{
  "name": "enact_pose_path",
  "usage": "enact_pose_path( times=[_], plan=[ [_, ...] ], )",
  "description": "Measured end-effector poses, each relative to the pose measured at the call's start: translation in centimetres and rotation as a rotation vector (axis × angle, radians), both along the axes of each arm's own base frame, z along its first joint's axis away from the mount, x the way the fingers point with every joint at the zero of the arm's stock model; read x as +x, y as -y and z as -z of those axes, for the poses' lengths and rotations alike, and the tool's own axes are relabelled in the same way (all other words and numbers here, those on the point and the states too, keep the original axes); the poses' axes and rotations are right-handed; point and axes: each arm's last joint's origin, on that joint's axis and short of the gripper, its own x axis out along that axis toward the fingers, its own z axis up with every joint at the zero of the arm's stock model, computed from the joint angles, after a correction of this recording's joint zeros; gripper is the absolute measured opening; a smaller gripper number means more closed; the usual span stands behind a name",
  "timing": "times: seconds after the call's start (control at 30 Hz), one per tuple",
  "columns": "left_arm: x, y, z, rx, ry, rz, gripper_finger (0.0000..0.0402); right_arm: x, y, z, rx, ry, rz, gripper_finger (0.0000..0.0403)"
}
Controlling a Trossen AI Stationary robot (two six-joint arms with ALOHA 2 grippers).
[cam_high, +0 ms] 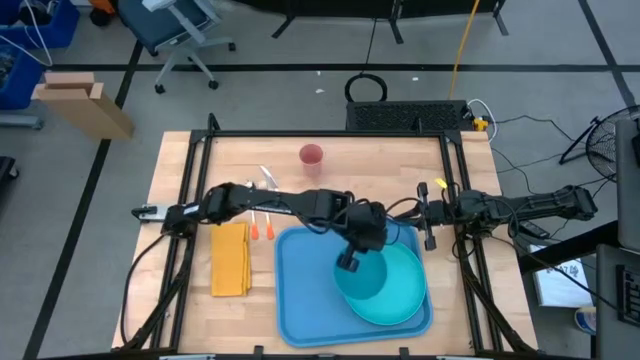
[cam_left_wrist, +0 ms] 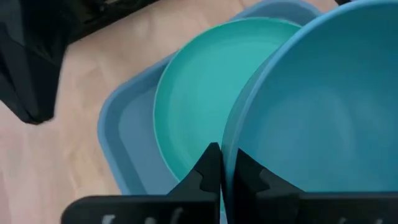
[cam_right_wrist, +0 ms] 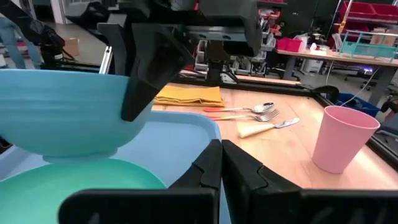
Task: Set up tray
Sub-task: Put the blue bowl on the light green plate on the blue serving tray
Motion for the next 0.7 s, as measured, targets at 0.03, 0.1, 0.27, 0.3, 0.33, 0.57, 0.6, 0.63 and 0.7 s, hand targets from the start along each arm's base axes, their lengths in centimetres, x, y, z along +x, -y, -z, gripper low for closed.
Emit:
enact_pose_path(
  times=[0.03,0.1,0.27,0.3,0.33,0.57,0.6,0.63,0.7],
  plan=[
    [0.0,-0.1,0.0,-0.001,0.003,-0.003,0.0006,0.0,0.0,0.0,0.001,-0.004,0.0,0.0],
    [0.1,-0.3,0.0,0.0,0.002,-0.004,0.0006,0.0,0.0,0.2,0.007,-0.019,0.001,0.0],
    [0.1,-0.6,-0.1,0.014,0.018,0.048,0.0006,-0.1,0.0,0.6,0.003,-0.068,0.009,0.0],
    [0.2,-0.8,-0.1,0.004,0.023,0.053,0.0006,-0.1,0.1,0.7,-0.003,-0.076,0.027,0.0],
    [0.2,-0.9,-0.1,-0.007,0.02,0.06,0.0006,-0.1,0.1,0.8,-0.007,-0.08,0.049,0.0],
    [-0.3,-1.3,-0.5,0.007,0.019,0.121,0.0006,-0.8,0.8,0.5,0.081,-0.268,0.301,0.0],
    [-0.4,-1.5,-0.9,0.007,0.031,0.119,0.0006,-1.1,0.9,0.0,0.115,-0.305,0.33,0.0],
    [-0.6,-1.5,-1.3,0.007,0.032,0.119,0.0006,-1.2,0.9,-0.4,0.157,-0.322,0.355,0.0],
    [-0.7,-1.6,-1.4,0.006,0.028,0.114,0.0006,-1.1,0.9,-1.3,0.24,-0.305,0.364,0.0]
  ],
)
